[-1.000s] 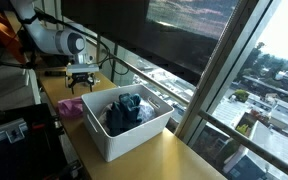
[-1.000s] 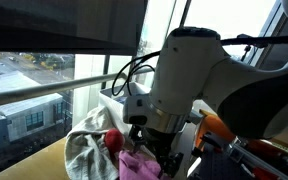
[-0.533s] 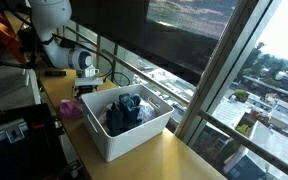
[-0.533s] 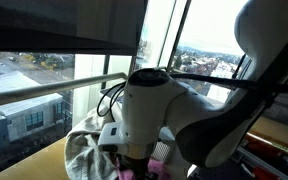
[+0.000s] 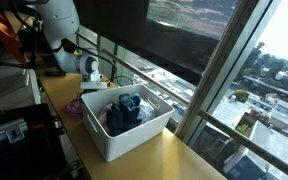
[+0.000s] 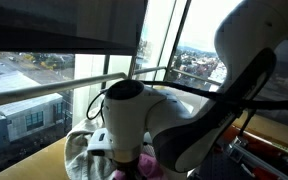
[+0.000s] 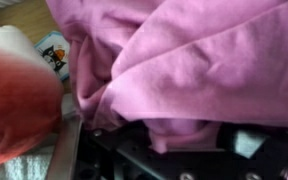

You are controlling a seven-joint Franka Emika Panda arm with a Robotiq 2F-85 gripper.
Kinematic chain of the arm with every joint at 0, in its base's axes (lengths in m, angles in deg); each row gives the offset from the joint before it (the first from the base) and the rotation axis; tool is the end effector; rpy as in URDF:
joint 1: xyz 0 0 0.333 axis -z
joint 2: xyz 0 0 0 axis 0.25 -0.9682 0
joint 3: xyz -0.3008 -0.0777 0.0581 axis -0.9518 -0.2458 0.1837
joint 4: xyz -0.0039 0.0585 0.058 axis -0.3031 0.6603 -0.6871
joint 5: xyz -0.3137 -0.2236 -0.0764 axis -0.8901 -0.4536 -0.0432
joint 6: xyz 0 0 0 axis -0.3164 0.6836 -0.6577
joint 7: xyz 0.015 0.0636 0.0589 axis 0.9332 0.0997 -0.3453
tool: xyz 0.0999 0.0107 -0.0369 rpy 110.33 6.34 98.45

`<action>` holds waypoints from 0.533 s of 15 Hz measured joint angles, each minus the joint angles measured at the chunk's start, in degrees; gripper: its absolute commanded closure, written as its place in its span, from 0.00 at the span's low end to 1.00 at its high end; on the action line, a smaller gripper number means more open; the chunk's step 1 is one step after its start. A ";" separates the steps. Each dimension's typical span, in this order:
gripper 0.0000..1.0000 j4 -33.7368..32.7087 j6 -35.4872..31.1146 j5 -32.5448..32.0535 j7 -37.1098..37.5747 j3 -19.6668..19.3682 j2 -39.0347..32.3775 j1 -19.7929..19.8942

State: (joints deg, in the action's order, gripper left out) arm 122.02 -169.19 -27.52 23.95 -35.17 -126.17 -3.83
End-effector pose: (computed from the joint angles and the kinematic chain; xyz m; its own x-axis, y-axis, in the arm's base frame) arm 0.5453 0.2800 0.0775 0.2057 0.9460 -0.2505 0.9783 -0.2053 0.0278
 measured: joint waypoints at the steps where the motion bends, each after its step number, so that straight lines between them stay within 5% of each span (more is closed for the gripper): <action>1: 0.79 -0.17 0.32 0.24 -0.06 0.26 0.12 0.19; 4: 0.99 0.23 1.52 3.14 -2.03 2.18 2.55 2.40; 8: 0.96 2.49 4.58 9.57 -7.83 5.78 9.83 7.83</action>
State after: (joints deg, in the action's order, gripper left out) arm 124.51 -164.61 -17.94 16.12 -29.39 -116.34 3.99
